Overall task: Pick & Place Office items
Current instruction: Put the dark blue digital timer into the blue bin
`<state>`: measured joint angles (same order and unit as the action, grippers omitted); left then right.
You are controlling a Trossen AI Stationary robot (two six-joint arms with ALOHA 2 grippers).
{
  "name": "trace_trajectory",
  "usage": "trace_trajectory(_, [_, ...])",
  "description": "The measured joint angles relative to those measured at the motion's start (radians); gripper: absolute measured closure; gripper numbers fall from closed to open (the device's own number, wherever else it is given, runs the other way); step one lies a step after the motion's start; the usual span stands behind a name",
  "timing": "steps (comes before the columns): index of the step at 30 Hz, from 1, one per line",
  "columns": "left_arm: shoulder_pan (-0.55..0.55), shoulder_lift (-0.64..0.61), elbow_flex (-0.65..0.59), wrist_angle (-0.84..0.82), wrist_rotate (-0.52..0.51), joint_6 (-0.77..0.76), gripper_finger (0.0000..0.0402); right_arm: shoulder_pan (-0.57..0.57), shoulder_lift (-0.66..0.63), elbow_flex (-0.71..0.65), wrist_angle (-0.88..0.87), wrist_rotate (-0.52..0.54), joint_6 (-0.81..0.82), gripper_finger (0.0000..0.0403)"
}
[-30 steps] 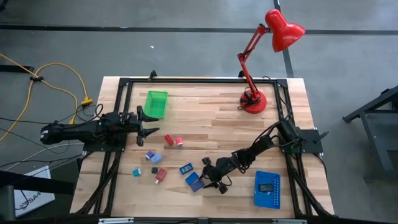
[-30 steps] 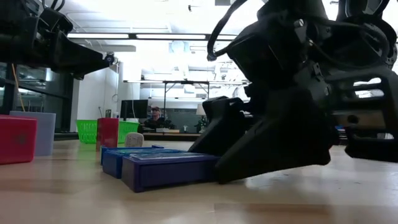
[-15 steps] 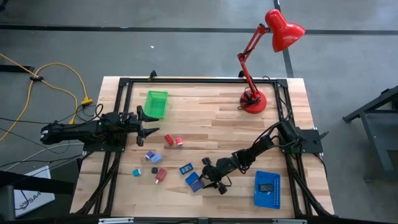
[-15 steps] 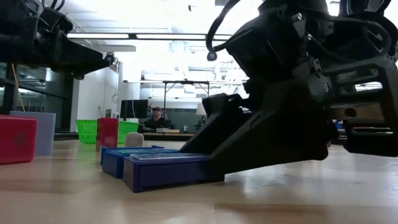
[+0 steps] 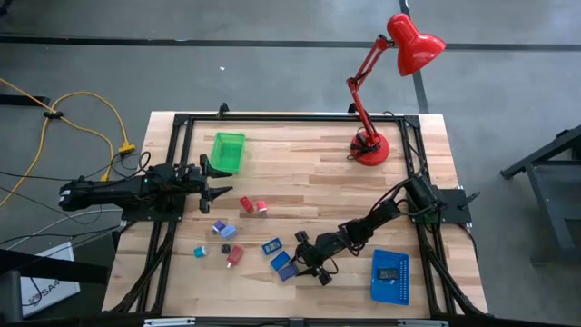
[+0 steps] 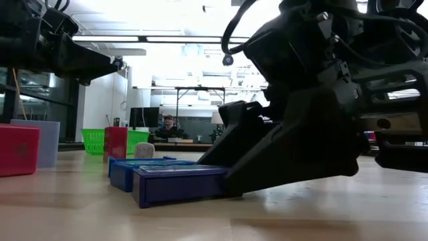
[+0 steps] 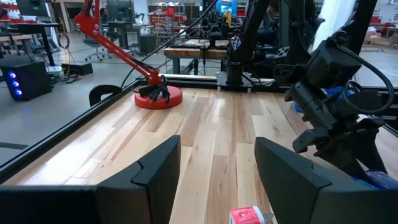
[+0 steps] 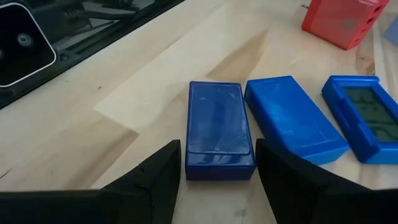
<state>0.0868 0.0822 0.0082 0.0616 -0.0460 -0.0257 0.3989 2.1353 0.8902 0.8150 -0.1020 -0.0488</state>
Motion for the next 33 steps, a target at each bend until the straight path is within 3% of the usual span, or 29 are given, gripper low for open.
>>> trace_trajectory(12, [0.0, 0.0, 0.0, 0.0, 0.0, 0.0, 0.0202, 0.0, -0.001, 0.0, -0.022, 0.049, 0.06, 0.0209])
trace_trajectory(33, [0.0, 0.0, 0.0, 0.0, 0.0, 0.0, 0.0202, 0.0, -0.001, 0.0, -0.025, 0.042, 0.072, 0.0219])
